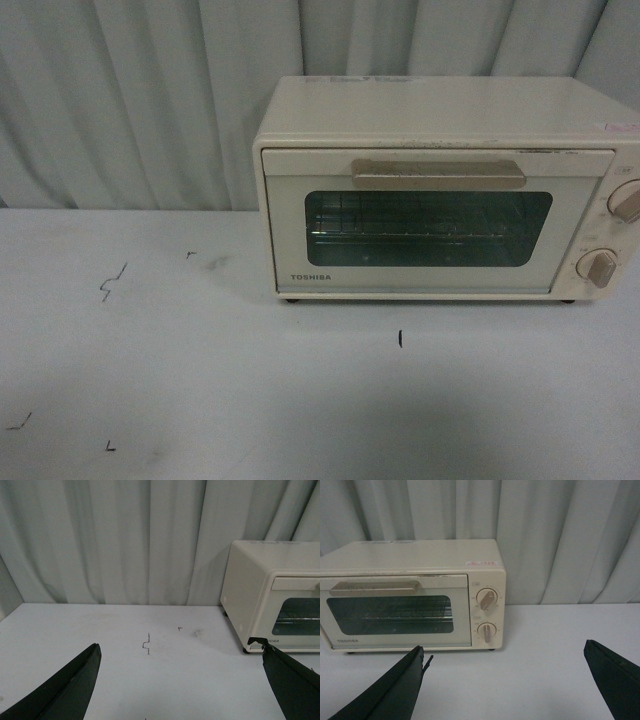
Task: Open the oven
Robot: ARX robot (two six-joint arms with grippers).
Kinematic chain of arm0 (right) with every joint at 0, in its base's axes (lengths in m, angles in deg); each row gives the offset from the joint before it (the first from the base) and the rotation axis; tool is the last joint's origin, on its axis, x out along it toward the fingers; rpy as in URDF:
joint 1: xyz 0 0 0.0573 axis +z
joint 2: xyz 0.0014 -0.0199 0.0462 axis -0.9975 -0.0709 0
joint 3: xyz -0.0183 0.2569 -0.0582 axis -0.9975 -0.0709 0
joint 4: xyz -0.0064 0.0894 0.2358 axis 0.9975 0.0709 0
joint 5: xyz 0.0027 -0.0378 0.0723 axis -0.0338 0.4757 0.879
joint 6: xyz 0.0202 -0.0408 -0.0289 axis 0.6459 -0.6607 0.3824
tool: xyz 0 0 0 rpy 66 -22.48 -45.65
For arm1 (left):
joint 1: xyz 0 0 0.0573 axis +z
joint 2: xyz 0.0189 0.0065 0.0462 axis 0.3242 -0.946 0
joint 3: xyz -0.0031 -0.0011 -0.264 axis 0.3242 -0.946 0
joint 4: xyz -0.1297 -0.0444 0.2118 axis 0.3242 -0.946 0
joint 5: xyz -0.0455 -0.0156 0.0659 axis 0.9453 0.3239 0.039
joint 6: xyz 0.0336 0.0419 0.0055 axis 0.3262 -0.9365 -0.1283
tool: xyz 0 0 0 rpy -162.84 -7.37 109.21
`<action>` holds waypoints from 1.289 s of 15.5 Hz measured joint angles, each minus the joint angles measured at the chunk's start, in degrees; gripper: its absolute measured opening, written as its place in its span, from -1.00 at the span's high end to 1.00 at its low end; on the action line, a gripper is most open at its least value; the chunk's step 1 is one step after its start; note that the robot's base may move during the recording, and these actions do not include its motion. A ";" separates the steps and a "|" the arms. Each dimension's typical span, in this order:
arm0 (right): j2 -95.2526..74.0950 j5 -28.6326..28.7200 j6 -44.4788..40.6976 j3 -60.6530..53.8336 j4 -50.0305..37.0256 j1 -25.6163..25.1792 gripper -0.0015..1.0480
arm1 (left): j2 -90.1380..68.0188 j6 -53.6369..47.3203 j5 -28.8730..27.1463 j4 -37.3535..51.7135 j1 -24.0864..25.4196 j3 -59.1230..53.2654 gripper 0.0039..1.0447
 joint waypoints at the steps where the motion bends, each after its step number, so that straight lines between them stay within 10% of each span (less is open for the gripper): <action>1: 0.00 -0.02 0.00 0.00 0.13 0.00 -0.87 | 0.02 0.00 0.00 -0.04 0.00 0.00 -0.88; 10: 0.02 0.00 0.00 0.00 0.00 0.00 -0.87 | 0.02 0.00 0.00 0.07 0.00 0.00 -0.88; 14: 0.02 0.00 0.00 0.00 0.04 0.00 -0.87 | -19.26 18.29 6.47 -30.60 -2.54 16.92 -0.88; 20: 0.02 0.00 0.00 0.00 0.00 0.00 -0.87 | -39.65 44.89 4.94 -5.29 -22.40 18.47 -0.88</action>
